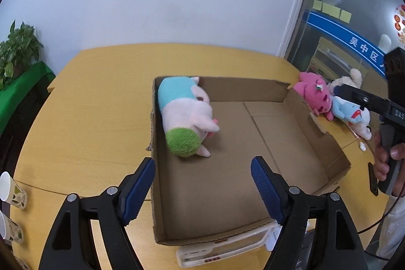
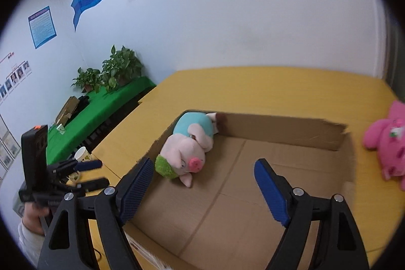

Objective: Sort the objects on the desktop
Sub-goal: 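Open the left gripper to release the pig plush and withdraw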

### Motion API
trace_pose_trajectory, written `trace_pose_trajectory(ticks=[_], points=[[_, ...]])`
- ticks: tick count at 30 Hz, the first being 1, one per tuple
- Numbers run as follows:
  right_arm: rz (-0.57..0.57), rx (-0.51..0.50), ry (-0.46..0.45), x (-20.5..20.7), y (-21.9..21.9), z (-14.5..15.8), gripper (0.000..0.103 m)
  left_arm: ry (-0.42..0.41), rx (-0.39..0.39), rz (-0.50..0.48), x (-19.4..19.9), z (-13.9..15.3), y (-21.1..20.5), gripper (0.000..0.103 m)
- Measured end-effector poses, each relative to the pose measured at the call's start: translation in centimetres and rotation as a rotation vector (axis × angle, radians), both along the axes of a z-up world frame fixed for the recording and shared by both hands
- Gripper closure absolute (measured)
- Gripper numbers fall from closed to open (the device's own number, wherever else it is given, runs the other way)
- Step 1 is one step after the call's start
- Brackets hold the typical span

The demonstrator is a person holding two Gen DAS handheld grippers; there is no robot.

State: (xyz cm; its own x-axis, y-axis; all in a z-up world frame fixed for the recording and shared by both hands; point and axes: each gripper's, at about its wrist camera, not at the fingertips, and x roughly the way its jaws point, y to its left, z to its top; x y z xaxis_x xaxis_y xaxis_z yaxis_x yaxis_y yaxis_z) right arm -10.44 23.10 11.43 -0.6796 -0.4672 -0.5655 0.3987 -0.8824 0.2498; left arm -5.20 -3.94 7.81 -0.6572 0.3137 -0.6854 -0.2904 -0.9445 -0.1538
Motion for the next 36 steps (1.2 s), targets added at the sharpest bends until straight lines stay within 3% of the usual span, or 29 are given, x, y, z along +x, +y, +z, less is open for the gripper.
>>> trace_pose_trajectory(ticks=[5,7,13,18,21,27,36], points=[[-0.039,0.002,0.018,4.1,3.4,0.7,0.021,-0.031,0.022,-0.071,-1.1,0.1,1.6,0.021],[-0.057,0.014,0.006,5.2,4.2,-0.6,0.021,-0.092,0.064,-0.132,-2.9,-0.8,3.8,0.020],[-0.076,-0.040,-0.127,5.9,6.1,-5.8,0.021,-0.232,0.029,-0.142,-9.9,-5.4,7.4,0.020],[-0.091,-0.078,-0.181,6.9,7.3,-8.7,0.021,-0.375,-0.036,-0.049,-15.4,-10.5,8.3,0.020],[-0.105,-0.095,-0.202,7.3,8.2,-9.9,0.021,-0.416,-0.021,0.011,-17.5,-12.0,7.8,0.022],[-0.115,-0.092,-0.240,7.3,8.9,-11.7,0.021,-0.417,0.001,0.059,-18.3,-12.3,6.9,0.022],[-0.071,-0.025,-0.195,9.0,8.4,-11.7,0.021,-0.256,-0.058,-0.023,-10.6,-6.8,5.6,0.021]])
